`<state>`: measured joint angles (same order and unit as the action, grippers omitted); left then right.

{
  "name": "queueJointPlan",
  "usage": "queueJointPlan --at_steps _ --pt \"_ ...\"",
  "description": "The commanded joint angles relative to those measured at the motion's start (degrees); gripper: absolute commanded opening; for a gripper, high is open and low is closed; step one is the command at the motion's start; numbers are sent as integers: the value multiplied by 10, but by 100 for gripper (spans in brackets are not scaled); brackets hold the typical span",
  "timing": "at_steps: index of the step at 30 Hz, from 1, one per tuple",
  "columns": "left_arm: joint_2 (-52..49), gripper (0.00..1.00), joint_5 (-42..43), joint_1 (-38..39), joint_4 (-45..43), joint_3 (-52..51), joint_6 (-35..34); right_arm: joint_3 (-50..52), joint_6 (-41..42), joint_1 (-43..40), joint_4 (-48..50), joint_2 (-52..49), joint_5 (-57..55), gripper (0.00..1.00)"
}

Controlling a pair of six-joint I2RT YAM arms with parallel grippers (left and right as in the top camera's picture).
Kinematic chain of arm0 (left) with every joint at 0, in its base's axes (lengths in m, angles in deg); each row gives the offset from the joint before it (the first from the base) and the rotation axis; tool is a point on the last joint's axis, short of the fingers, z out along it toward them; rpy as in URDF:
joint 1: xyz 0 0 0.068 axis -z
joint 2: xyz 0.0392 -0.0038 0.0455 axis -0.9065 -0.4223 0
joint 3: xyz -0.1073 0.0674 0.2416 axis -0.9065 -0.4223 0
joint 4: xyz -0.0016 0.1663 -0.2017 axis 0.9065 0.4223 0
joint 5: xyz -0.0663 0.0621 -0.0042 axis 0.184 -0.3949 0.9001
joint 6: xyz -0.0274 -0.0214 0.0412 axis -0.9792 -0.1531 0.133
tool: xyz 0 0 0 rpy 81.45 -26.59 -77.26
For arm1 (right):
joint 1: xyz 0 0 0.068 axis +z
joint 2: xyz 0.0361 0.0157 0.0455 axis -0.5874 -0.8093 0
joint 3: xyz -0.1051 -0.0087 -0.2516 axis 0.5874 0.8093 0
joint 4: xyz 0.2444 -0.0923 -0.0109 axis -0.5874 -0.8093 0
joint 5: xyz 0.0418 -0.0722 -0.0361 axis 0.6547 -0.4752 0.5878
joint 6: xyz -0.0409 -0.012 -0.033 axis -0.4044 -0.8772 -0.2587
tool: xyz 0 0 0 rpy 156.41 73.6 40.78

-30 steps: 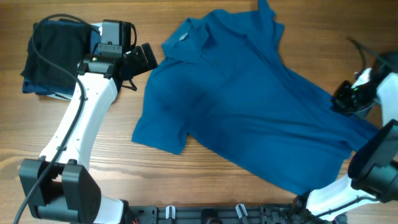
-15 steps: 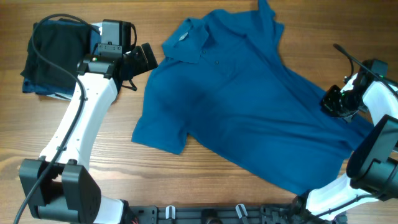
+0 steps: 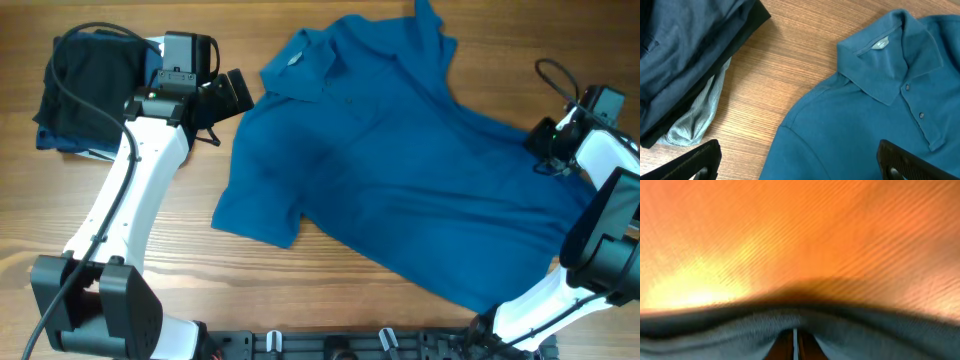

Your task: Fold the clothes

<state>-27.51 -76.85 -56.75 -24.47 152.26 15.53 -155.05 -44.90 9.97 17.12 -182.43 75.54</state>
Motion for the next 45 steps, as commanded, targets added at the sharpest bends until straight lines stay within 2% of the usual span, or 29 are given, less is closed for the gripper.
queueJointPlan --at_steps 1,6,8,12,13,15,17,23,29,34,40,45 --pt "0 100 3 -2 -1 1 1 -2 6 3 77 -12 -34 4" --pt "0 100 3 -2 -1 1 1 -5 6 2 195 -14 -58 4" --pt "0 100 3 -2 -1 1 1 -46 -23 -5 173 -12 -54 5" --pt "0 100 3 -2 -1 1 1 -183 -35 -7 -105 12 -39 6" --pt "0 100 3 -2 -1 1 1 -215 -24 -7 -211 14 -42 6" --pt "0 100 3 -2 -1 1 1 -214 10 -10 -320 12 -75 5" --pt "0 100 3 -2 -1 1 1 -170 24 -19 -351 0 -87 4" --pt "0 100 3 -2 -1 1 1 -89 23 -48 -273 -27 -87 4" --pt "0 100 3 -2 -1 1 1 -89 21 -57 -202 -71 -115 4" --pt "0 100 3 -2 -1 1 1 -89 -10 -57 -23 -101 -139 7" --pt "0 100 3 -2 -1 1 1 -114 -72 -57 121 -130 -133 10" --pt "0 100 3 -2 -1 1 1 -213 -100 -57 93 -130 -132 20"
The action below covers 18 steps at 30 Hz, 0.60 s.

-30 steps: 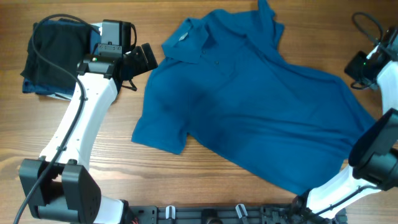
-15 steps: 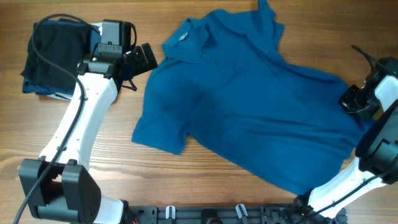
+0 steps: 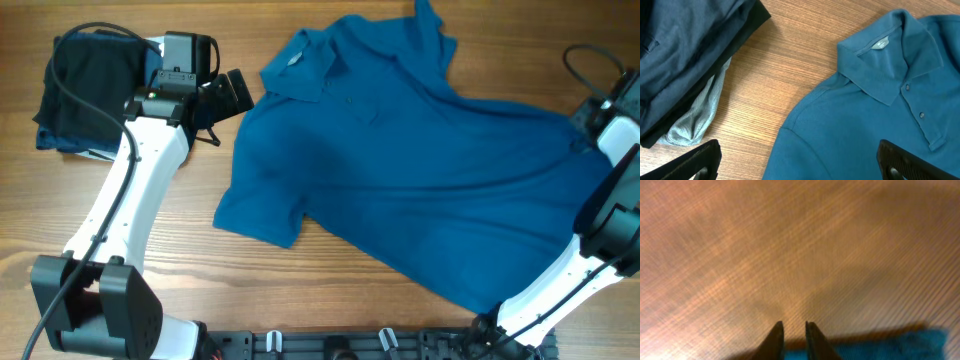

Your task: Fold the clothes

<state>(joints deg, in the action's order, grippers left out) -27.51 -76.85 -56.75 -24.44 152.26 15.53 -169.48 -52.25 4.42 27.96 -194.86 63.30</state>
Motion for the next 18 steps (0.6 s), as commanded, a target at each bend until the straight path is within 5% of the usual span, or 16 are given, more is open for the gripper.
queueJointPlan --at_steps 1,2,7,8,13,18 --pt "0 100 3 -2 -2 1 1 -97 -30 -2 -42 -5 -10 23" --pt "0 100 3 -2 -2 1 1 -131 -30 -2 -85 -5 -9 29" --pt "0 100 3 -2 -2 1 1 -245 -21 -1 -323 33 77 93" --pt "0 100 3 -2 -2 1 1 -245 -18 -1 -356 49 99 99" --pt "0 100 3 -2 -2 1 1 -245 -4 -1 -442 68 103 100" --pt "0 100 4 -2 -43 1 0 -245 -4 -1 -427 67 103 99"
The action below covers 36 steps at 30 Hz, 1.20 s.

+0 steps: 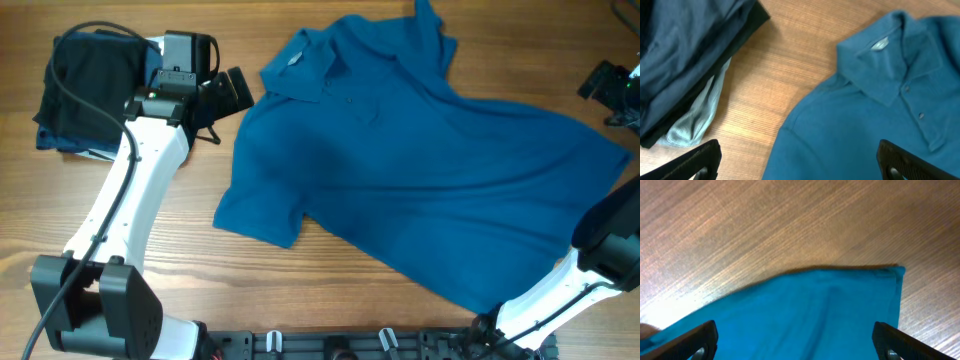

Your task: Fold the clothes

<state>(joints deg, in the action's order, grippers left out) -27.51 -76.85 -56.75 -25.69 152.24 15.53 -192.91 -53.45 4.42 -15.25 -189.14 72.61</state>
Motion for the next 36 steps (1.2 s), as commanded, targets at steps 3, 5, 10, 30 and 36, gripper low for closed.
queueJointPlan --at_steps 3,5,10,30,36 --pt "-7 49 44 -2 -111 1 33 -11 8 -1 5 10 9 99" --pt "-26 29 90 -2 -165 1 33 -11 8 -1 5 10 9 100" --pt "-103 48 94 8 -273 1 33 -11 8 -1 5 10 9 100" --pt "-307 91 -19 69 -433 1 199 -11 8 -1 5 10 9 100" --pt "-332 64 -19 64 -430 1 199 -11 8 -1 5 10 9 100"
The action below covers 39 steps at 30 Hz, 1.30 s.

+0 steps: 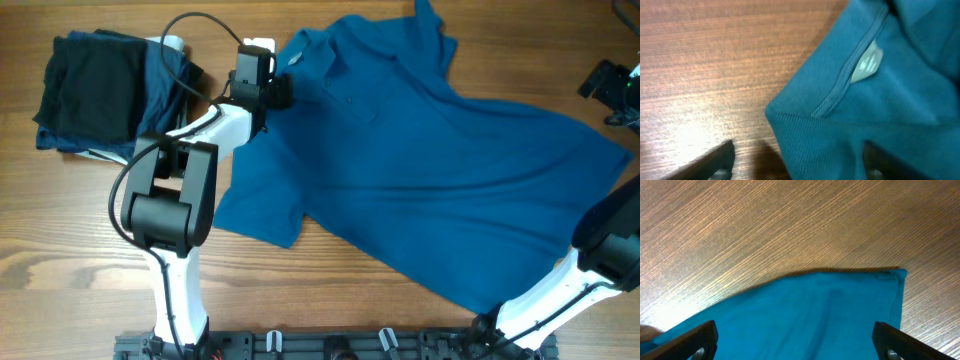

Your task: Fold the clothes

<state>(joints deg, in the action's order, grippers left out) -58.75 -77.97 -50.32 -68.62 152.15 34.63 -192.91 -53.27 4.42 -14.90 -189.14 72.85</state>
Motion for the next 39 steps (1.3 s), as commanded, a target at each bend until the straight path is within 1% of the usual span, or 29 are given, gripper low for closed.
queueJointPlan --at_steps 1,3,4,7,9,10,12,14,16,20,21,22,24,26,30,31,33,34,36,37,39 --pt "-21 56 -8 0 1 2 8 -11 6 -1 2 10 7 100" --pt "-23 46 -27 -3 10 2 7 -11 6 -1 2 10 7 100" --pt "-23 44 -43 -5 16 2 3 -11 6 -1 2 10 7 99" --pt "-23 45 -98 -12 47 2 1 -11 6 -1 2 10 7 100" --pt "-23 46 -174 -24 90 2 -43 -11 6 -1 2 10 7 100" --pt "-23 47 -189 -32 107 2 -58 -11 6 -1 2 10 7 100" --pt "-23 50 -195 -48 134 2 -86 -11 6 -1 2 10 7 100" --pt "-23 51 -194 -73 167 2 -139 -11 6 -1 2 10 7 100" --pt "-23 52 -192 -88 177 2 -151 -11 6 -1 2 10 7 100" --pt "-14 59 -192 -96 183 2 -151 -11 6 -1 2 10 7 100" --pt "-4 66 -193 -91 183 2 -151 -11 6 -1 2 10 7 100" --pt "10 79 -192 -87 183 5 -151 -11 6 -1 2 10 7 100" --pt "63 84 -192 -72 184 18 -151 -11 6 -1 2 10 7 100" --pt "147 91 -186 -46 202 40 -151 -11 6 -1 2 10 7 100" --pt "317 92 -92 8 273 60 -152 -11 6 -1 2 10 7 100" --pt "346 92 -77 17 295 60 -152 -11 6 -1 2 10 7 100" --pt "395 94 -64 23 364 60 -178 -11 9 -1 9 10 10 100" --pt "411 96 -65 23 404 60 -179 -11 23 -1 35 10 18 100" --pt "420 99 -65 17 467 60 -179 -11 107 -1 68 10 51 100" --pt "420 99 -64 13 491 60 -180 -11 148 -1 78 10 51 100" --pt "414 100 -48 5 531 59 -179 -11 184 -1 79 10 51 99"
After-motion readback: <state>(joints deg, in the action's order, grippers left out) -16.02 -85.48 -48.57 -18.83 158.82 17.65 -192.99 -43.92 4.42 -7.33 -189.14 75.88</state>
